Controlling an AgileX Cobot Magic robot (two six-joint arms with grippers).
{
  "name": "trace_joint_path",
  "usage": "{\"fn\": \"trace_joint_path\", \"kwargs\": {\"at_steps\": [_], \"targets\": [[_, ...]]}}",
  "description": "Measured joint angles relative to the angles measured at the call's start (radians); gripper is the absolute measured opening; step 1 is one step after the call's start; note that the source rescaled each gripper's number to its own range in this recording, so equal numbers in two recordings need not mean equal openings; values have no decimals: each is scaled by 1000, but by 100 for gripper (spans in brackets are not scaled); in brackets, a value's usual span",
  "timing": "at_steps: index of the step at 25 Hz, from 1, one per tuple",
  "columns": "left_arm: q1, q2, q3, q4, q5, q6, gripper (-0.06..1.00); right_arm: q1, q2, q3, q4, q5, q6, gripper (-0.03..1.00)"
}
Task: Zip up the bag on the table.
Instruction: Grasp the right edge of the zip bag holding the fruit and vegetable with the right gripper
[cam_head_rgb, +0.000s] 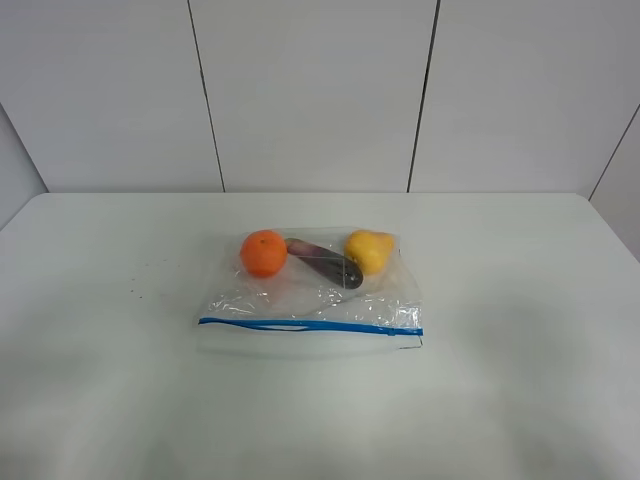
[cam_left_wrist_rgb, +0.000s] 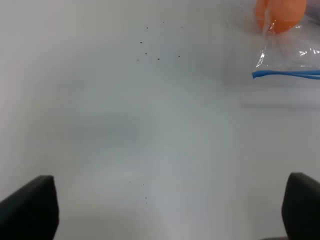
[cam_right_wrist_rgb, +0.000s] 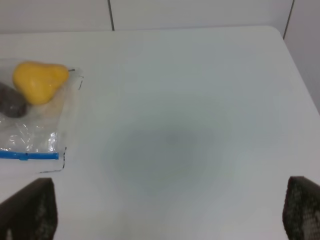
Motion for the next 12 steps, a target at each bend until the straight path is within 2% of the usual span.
{"fn": "trace_joint_path", "kwargs": {"at_steps": [12], "targets": [[0, 0, 0, 0, 0, 0, 100, 0, 0, 0, 0, 0, 0, 100]]}}
